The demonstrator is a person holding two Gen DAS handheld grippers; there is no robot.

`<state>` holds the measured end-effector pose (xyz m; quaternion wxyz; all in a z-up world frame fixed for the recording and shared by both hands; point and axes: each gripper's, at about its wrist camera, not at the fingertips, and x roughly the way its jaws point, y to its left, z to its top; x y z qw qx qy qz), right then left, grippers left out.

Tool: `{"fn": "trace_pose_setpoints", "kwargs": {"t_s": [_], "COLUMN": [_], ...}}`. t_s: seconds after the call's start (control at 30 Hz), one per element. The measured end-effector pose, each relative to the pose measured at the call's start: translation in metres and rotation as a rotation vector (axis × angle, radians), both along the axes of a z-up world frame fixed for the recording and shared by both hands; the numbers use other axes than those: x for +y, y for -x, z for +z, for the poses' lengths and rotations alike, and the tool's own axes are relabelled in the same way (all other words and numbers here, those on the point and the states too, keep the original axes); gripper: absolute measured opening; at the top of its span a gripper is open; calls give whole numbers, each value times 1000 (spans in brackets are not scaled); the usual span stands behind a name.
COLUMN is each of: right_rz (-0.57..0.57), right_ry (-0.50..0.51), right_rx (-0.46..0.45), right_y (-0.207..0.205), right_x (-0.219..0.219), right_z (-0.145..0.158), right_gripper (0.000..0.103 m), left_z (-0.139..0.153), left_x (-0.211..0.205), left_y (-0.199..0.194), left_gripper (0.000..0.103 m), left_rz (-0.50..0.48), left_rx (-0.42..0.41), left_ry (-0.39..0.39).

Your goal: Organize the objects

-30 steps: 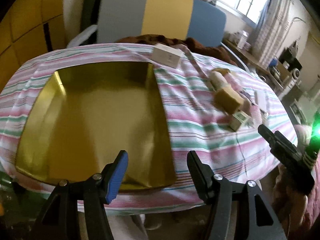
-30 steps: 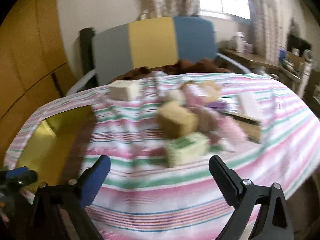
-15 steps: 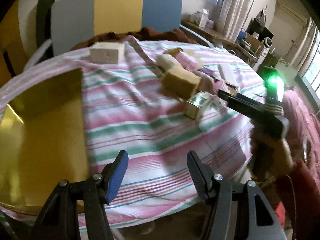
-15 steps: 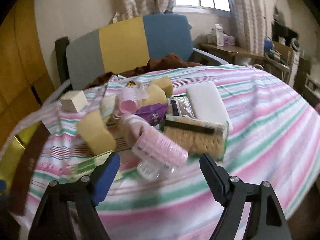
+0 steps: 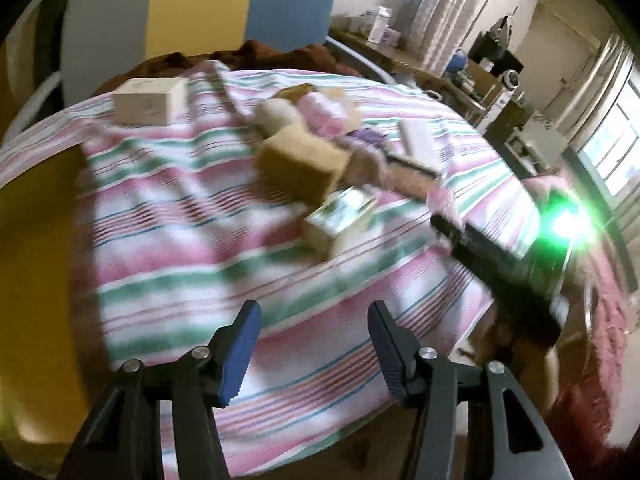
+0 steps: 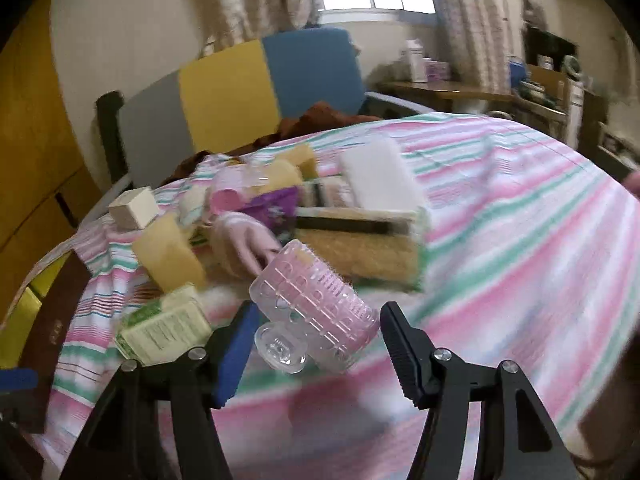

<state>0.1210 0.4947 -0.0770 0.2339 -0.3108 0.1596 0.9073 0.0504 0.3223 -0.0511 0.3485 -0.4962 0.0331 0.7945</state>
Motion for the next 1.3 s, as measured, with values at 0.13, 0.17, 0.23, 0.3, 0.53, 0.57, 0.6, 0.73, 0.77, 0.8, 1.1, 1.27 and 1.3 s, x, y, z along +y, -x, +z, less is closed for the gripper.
{"fn": "trace_pose_setpoints", "kwargs": {"t_s": [0.13, 0.17, 0.23, 0.3, 0.53, 0.57, 0.6, 0.73, 0.77, 0.8, 1.1, 1.27, 1.3], "right_rz": [-38, -38, -42, -46, -52, -49, -47, -37, -36, -37, -50, -70, -70], "right_ry": [16, 15, 16, 25, 89, 96, 102, 119, 125, 131, 154, 215, 226], "right_rx": [22, 27, 38, 54, 95, 98, 101, 114, 116, 119, 119, 134, 142], "right_y": [-15, -18, -19, -21, -25, -26, -27, -29, -30, -30, -30, -34, -35], "right_x": [7, 8, 8, 10, 17, 18, 19, 21, 22, 22, 23, 24, 22], "right_z": [-3, -3, -4, -7, -7, -7, -8, -9, -9, -9, -8, -6, -5], "right_gripper": [63, 63, 63, 64, 64, 64, 64, 64, 64, 64, 64, 63, 63], "left_z": [9, 11, 14, 11, -10, -12, -13, -35, -40, -43, -19, 6, 10], "left_x": [45, 62, 92, 114, 171, 178, 183, 196, 196, 194, 155, 116, 108], "left_y": [16, 22, 29, 38, 73, 76, 78, 84, 83, 83, 82, 69, 66], "left_gripper": [59, 59, 64, 65, 64, 63, 63, 52, 50, 49, 22, 22, 22], "left_rz": [0, -19, -57, -81, -142, -141, -146, -178, -187, -196, -165, -163, -160], "left_rx": [14, 25, 66, 104, 179, 192, 207, 260, 284, 295, 241, 220, 216], "left_ry": [-9, -6, 26, 70, 158, 182, 210, 349, 372, 372, 140, -50, -76]}}
